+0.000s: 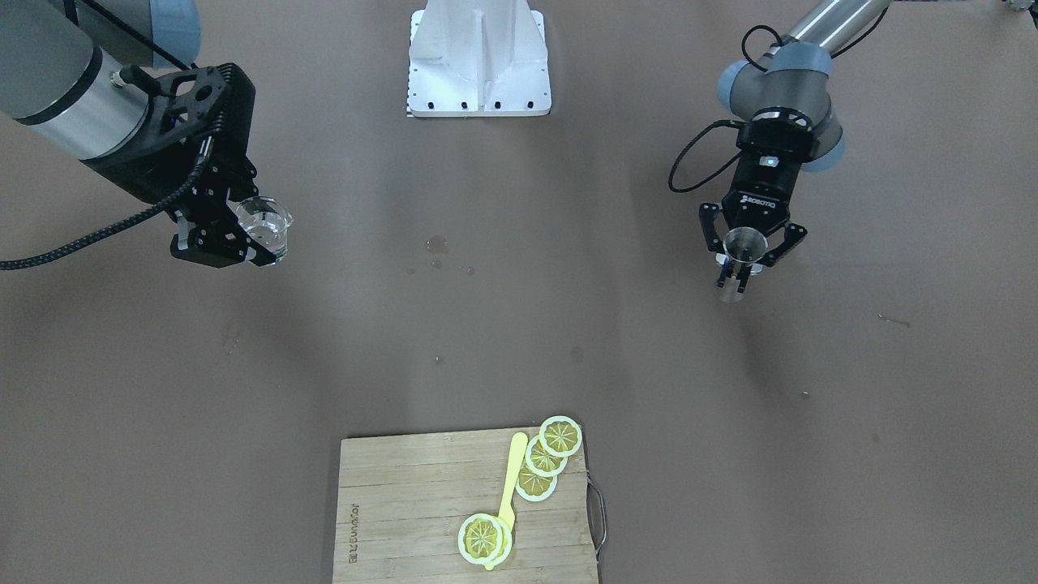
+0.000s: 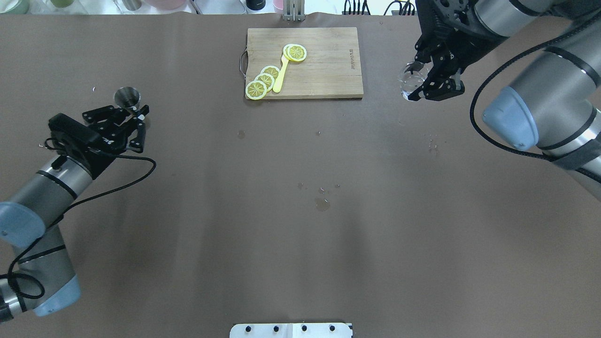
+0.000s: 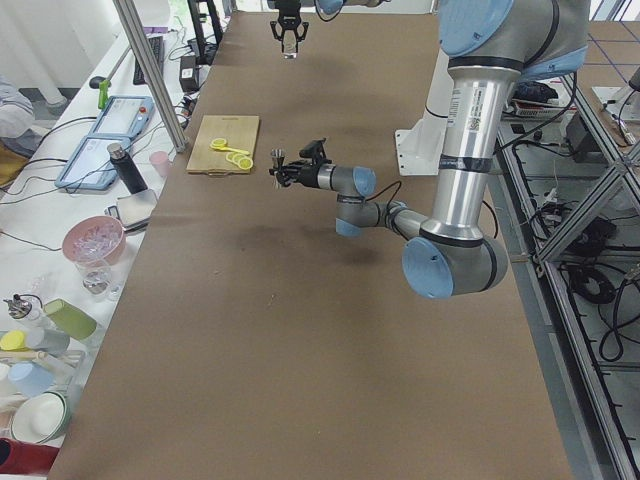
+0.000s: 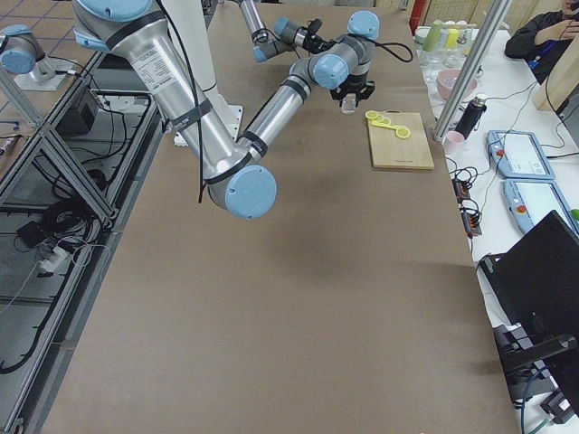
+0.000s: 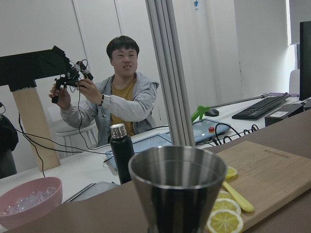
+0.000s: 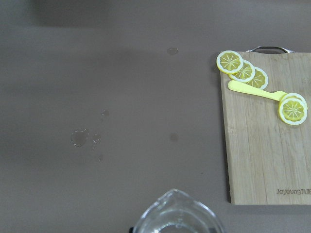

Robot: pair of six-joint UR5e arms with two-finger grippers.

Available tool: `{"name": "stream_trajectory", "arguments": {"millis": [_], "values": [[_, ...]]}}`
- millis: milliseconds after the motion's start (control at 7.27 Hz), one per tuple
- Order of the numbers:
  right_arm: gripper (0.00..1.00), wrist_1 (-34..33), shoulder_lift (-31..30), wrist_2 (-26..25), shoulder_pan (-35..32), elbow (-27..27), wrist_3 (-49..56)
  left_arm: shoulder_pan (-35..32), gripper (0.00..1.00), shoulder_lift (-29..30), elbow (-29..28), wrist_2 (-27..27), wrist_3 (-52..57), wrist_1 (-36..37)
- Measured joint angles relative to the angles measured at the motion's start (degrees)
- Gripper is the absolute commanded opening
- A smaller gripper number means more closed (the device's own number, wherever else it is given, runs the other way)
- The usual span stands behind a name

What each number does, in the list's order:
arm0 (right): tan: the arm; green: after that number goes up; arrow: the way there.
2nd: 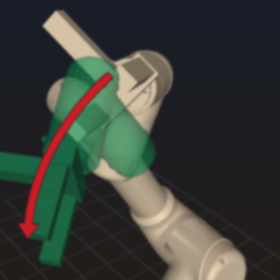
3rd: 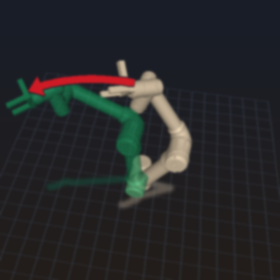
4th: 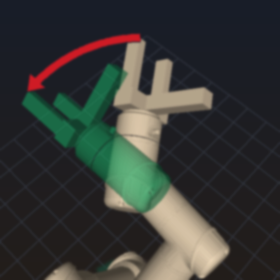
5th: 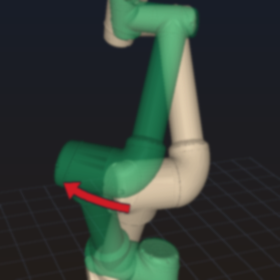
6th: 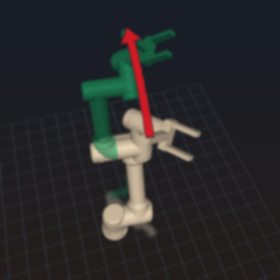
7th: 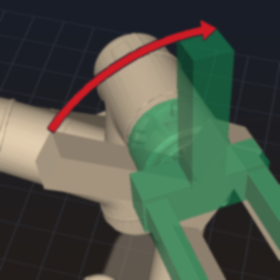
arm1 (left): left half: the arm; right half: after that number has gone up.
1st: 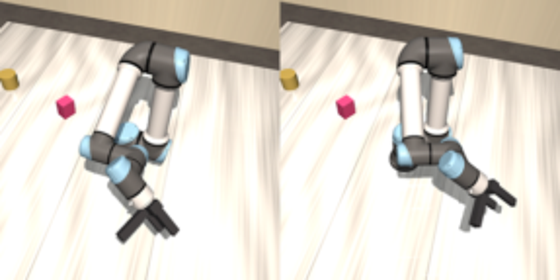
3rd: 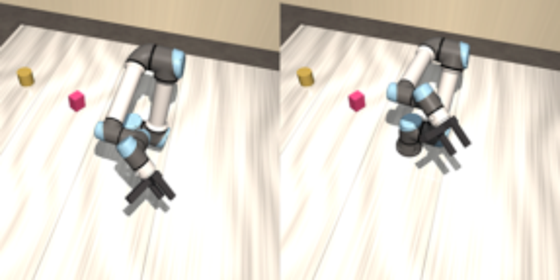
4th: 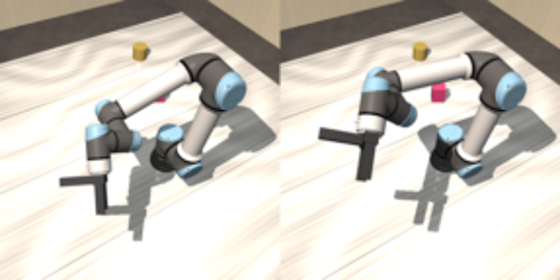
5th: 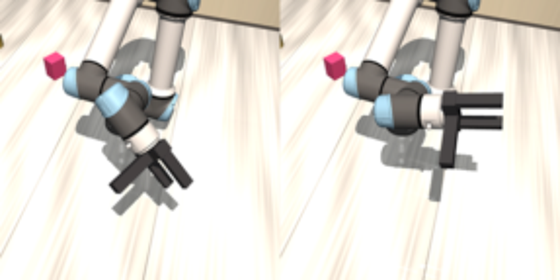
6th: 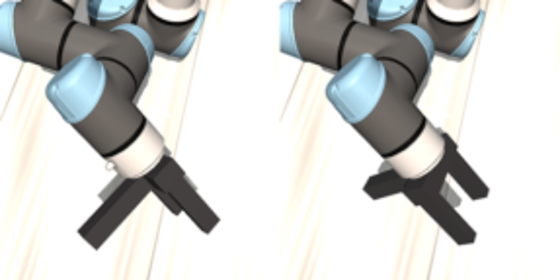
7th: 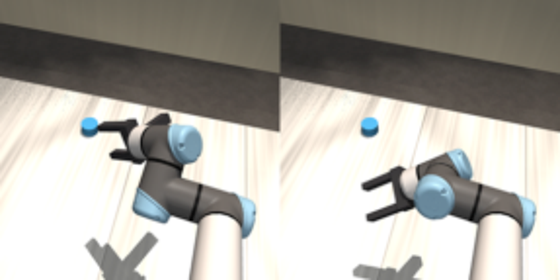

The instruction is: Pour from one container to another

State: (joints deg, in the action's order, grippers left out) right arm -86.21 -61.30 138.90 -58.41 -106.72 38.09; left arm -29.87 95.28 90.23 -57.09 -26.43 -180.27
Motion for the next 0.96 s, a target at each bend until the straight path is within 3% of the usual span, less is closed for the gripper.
{"name": "stream_trajectory", "arguments": {"millis": [551, 688, 963], "values": [[0.00, 18.8, -10.9, 5.9, -2.0, 4.4, 0.4, -1.0, 0.00, -15.3, -0.1, -4.0, -9.4, -10.0], [0.00, 24.0, -12.2, 6.9, -3.0, 7.5, 0.4, -1.0, 0.00, -18.1, -0.7, -3.3, -13.2, -11.0], [0.00, 34.8, -13.5, 7.9, -4.0, 14.8, 0.0, -0.8, 0.00, -19.3, -4.6, 3.1, -21.2, -9.5]]}}
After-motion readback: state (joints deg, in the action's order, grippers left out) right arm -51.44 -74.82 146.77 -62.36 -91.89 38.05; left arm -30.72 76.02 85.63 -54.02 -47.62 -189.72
